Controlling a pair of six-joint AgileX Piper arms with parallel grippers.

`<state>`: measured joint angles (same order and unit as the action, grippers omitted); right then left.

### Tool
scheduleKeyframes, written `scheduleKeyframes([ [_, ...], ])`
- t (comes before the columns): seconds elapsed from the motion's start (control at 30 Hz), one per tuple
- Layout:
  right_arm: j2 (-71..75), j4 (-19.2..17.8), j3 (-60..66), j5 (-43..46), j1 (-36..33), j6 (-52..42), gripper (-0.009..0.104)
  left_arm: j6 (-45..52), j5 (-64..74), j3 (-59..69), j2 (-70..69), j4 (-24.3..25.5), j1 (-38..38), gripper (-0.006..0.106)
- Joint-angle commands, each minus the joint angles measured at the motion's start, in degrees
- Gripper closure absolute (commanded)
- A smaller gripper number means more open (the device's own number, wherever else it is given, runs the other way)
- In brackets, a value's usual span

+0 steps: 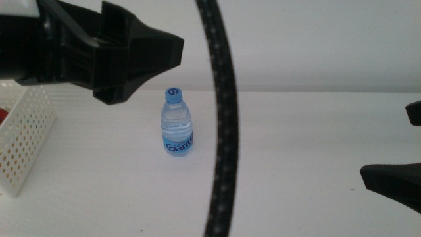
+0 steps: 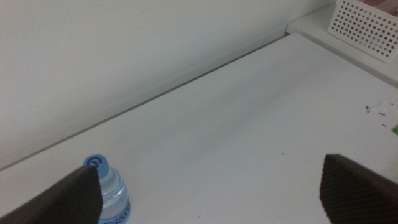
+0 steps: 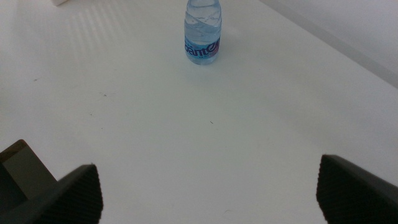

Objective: Use arms to grab the bottles and put them into the dustbin to the left of the table.

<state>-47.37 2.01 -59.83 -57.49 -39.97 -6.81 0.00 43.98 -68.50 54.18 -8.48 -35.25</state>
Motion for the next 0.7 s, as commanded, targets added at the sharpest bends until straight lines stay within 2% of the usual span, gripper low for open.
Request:
scheduleKeyframes([
  [0.0, 0.18, -0.33, -0.26, 0.42, -0.07, -0.54, 0.003, 0.0, -1.37, 0.18, -0.26, 0.07, -0.52, 0.007],
  [0.23, 0.18, -0.33, -0.26, 0.42, -0.07, -0.54, 0.003, 0.0, -1.77, 0.18, -0.26, 0.07, -0.52, 0.007],
  [0.4, 0.18, -0.21, -0.26, 5.92, -0.07, -0.54, 0.003, 0.0, -1.77, 0.18, -0.26, 0.07, -0.52, 0.007],
  [0.67, 0.18, -0.07, -0.26, 7.26, -0.07, -0.54, 0.003, 0.0, -1.77, 0.18, -0.26, 0.07, -0.52, 0.007],
])
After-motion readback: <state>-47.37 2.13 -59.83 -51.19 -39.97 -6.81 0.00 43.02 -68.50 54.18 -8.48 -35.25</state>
